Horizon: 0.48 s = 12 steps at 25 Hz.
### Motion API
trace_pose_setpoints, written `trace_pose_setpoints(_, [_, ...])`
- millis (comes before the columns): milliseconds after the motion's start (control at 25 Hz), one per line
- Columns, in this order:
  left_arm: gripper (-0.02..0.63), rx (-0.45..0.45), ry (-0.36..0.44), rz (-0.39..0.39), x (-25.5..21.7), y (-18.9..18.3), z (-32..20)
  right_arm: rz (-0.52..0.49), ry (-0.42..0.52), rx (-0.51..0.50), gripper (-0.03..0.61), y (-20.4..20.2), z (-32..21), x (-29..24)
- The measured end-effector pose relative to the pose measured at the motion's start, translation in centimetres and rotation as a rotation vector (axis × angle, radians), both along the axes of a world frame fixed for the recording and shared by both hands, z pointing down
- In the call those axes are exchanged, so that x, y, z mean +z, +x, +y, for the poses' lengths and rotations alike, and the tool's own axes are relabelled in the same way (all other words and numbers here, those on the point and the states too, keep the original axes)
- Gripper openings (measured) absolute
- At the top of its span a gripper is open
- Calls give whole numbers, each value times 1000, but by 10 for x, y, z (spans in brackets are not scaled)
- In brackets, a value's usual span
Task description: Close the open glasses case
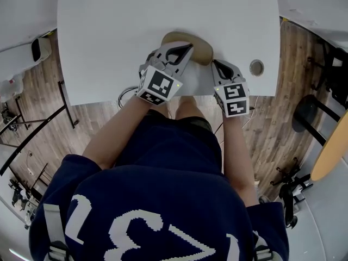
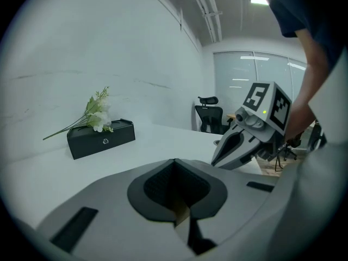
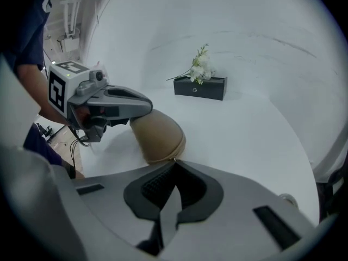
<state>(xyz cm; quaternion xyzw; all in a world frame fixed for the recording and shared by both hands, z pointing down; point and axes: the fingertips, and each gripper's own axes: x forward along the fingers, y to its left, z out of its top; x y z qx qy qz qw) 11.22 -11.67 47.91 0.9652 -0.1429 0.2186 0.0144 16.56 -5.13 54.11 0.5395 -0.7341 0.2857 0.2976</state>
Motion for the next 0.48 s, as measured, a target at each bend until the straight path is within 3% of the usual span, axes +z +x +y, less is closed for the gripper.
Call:
trace_pose_setpoints(160, [12,6,-32,14,1,4,-1,68,-2,-114,21,14,-25,1])
trace_pose_setpoints(240, [12,32,-65,-15,1,4,2,83,-12,-200,21,9,-19,-2])
trace_pose_setpoints(360, [12,36,-88,-97,2,-13,7,15,-43,-316,21,-29,13,-4])
trace_pose_setpoints(480, [12,0,-40,-103,1,-33,12,-93,-51,-339,21,-71,34,-2])
